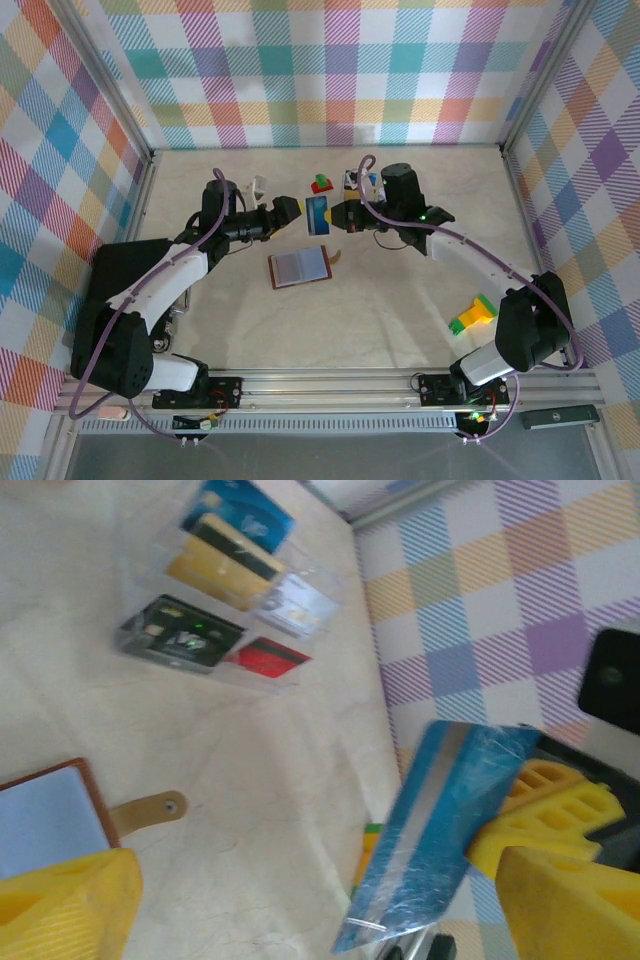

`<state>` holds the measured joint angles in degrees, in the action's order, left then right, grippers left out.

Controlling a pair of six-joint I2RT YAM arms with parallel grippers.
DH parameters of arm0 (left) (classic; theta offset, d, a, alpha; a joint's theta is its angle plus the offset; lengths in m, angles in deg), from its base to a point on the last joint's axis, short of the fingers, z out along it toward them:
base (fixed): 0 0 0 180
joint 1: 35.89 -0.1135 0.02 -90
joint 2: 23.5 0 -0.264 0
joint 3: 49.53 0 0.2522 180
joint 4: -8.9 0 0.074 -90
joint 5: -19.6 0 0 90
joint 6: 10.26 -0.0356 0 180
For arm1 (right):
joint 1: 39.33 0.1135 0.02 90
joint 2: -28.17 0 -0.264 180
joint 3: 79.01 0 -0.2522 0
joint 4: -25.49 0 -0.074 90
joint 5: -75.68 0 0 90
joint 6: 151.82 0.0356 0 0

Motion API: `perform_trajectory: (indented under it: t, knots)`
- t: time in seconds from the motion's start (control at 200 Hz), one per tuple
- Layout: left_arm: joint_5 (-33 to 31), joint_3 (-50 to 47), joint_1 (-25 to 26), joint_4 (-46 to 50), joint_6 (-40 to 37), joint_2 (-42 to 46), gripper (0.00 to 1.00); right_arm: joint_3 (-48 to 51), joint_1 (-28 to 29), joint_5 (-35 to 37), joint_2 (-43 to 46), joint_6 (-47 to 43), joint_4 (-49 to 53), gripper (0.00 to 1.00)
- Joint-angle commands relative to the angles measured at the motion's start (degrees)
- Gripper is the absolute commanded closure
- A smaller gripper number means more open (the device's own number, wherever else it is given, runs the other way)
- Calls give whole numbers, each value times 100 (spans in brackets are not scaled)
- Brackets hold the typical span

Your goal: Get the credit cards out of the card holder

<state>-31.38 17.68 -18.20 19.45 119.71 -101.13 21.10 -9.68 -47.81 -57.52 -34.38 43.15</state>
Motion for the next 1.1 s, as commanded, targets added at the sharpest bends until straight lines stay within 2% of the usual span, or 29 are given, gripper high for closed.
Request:
perform_trajectory:
  t: [0.0,0.12,0.25,0.515,0.635,0.74,0.795,0.865,0.96,1.095]
  knots:
    - [872,85,-33,-770,149,-124,15,-150,-51,-518,-34,466,-558,100]
    - [1134,180,-37,-849,169,-149,26,-141,-56,-732,-87,686,-843,100]
    - [1256,265,-47,-981,266,-139,43,-163,-64,-855,-137,823,-993,100]
    - [1534,230,-89,-1815,789,-4,67,-183,-64,-1182,-286,1176,-1444,100]
    - [1511,227,-128,-1927,964,18,82,-18,-65,-1153,-200,1329,-1748,100]
    - [1500,226,-183,-2032,1171,-14,100,54,-65,-1019,-125,1392,-1827,94]
    - [1503,251,-196,-2096,1265,-49,100,136,-64,-1012,-99,1525,-2054,89]
    - [1479,280,-205,-2105,1373,-84,100,330,-65,-882,-58,1808,-2393,75]
    - [1334,267,-221,-2112,1504,-80,100,565,-51,-662,-41,2300,-2822,64]
    - [940,207,-227,-2310,1682,-67,100,856,12,-497,-27,2866,-3508,61]
